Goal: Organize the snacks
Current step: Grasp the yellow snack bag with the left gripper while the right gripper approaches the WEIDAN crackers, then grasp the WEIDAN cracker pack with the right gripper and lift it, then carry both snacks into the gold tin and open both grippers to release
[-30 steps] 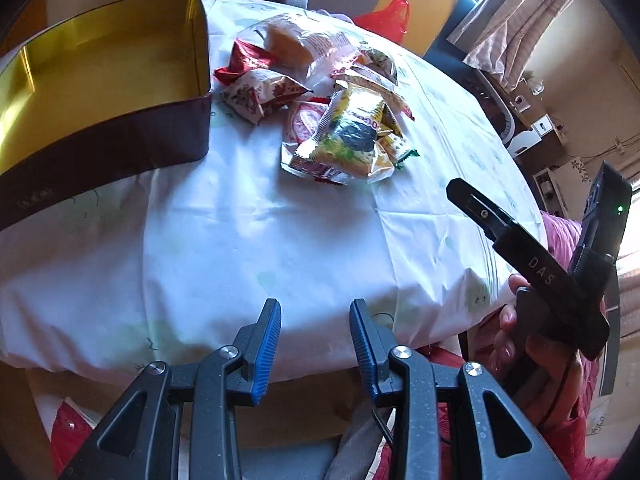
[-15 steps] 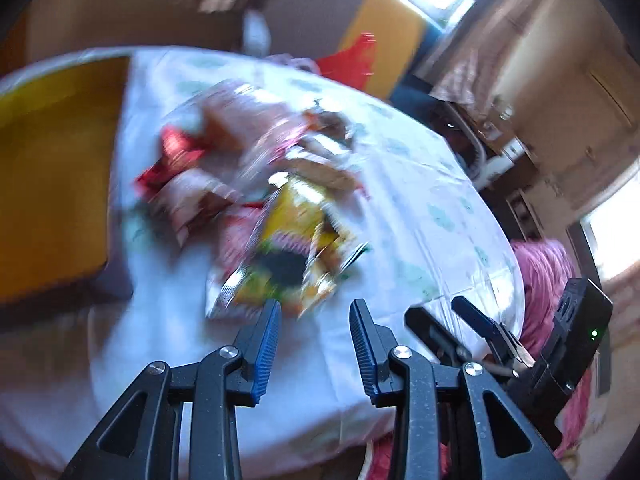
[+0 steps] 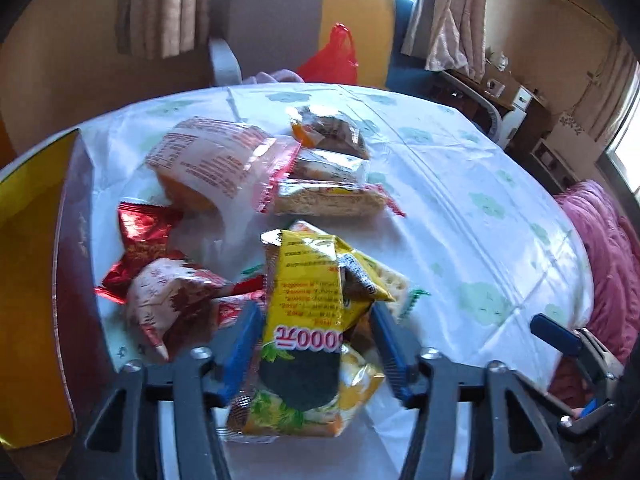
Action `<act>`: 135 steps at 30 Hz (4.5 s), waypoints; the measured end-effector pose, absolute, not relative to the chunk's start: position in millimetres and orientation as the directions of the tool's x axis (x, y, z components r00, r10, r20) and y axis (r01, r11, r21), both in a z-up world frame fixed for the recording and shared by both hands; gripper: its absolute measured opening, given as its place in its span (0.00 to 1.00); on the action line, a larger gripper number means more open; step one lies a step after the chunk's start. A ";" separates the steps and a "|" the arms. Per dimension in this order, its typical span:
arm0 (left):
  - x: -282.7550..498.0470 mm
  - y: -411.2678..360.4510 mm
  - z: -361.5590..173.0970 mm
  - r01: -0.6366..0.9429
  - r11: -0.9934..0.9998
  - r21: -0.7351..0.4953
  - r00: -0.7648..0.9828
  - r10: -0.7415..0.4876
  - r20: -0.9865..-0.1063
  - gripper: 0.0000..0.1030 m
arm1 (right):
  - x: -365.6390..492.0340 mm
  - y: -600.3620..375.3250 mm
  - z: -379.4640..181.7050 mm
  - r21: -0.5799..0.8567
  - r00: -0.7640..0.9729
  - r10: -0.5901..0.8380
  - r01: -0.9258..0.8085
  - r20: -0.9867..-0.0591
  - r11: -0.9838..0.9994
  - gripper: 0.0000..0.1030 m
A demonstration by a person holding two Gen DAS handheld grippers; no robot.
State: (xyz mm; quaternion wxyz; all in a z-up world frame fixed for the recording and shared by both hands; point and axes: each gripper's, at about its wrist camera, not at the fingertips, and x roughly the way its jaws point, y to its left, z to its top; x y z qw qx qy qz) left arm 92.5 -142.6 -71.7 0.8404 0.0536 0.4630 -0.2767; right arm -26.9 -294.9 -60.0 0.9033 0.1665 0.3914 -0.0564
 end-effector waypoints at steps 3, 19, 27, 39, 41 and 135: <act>92.1 -138.8 -72.6 0.519 0.837 -0.173 0.417 -0.425 -0.803 0.43 | -26.6 -293.8 -62.4 0.261 0.683 0.035 0.231 -0.729 0.937 0.99; 46.7 -90.7 -71.1 0.494 0.857 -0.145 0.531 -0.429 -0.731 0.26 | 1.7 -274.6 -60.3 0.196 0.702 0.060 0.115 -0.709 0.974 0.99; 36.0 -67.6 -61.1 0.452 0.872 -0.186 0.575 -0.445 -0.686 0.26 | 47.9 -254.7 -64.5 0.115 0.684 0.100 -0.024 -0.723 0.993 0.99; 24.0 -54.2 -72.5 0.437 0.888 -0.145 0.582 -0.402 -0.707 0.26 | 92.8 -223.3 -92.7 0.013 0.623 0.111 -0.159 -0.775 0.987 0.79; 23.1 -54.1 -75.1 0.434 0.890 -0.139 0.587 -0.396 -0.706 0.26 | 91.5 -225.0 -92.6 0.010 0.635 0.097 -0.139 -0.766 0.990 0.72; 89.2 162.4 -44.1 0.076 0.993 -0.093 0.711 -0.119 -0.693 0.29 | 89.5 -38.8 -15.0 0.168 0.662 0.331 -0.299 -0.673 0.939 0.46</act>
